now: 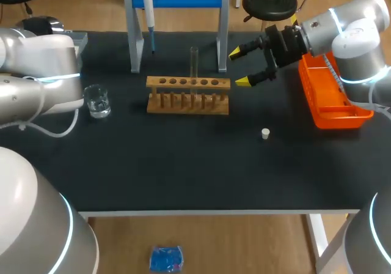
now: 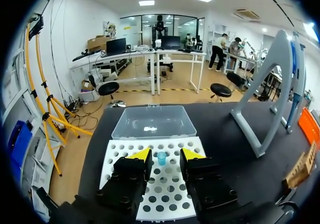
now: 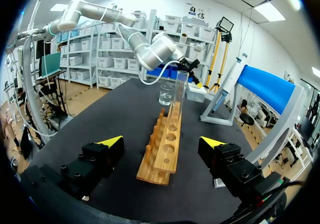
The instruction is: Invert the test tube, pick up the pipette, mount the tip to pipette, aspirate from beaker and dispense into the tube, eject the tip, return the pipette, and cap with the stopper.
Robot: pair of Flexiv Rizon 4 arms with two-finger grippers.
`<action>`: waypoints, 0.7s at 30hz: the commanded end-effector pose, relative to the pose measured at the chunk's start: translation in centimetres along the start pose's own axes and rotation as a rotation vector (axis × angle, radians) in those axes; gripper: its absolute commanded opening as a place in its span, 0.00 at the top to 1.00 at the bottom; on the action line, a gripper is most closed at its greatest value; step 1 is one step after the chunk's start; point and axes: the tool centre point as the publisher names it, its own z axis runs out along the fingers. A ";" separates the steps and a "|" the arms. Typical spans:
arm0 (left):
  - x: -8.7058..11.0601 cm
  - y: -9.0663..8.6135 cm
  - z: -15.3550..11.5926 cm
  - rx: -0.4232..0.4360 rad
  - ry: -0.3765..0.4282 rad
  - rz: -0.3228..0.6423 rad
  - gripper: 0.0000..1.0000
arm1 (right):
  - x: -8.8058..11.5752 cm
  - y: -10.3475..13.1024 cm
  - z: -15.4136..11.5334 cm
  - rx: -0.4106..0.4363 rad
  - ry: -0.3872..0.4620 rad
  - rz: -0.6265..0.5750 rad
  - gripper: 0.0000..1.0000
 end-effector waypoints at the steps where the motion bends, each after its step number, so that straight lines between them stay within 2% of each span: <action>1: -0.1 -0.2 0.4 -0.015 -0.001 0.004 0.71 | 0.0 0.1 -0.1 0.003 0.002 0.000 0.00; 21: -0.1 0.2 0.5 -0.035 -0.003 0.006 1.00 | 0.0 0.1 -0.1 0.003 0.002 0.000 0.00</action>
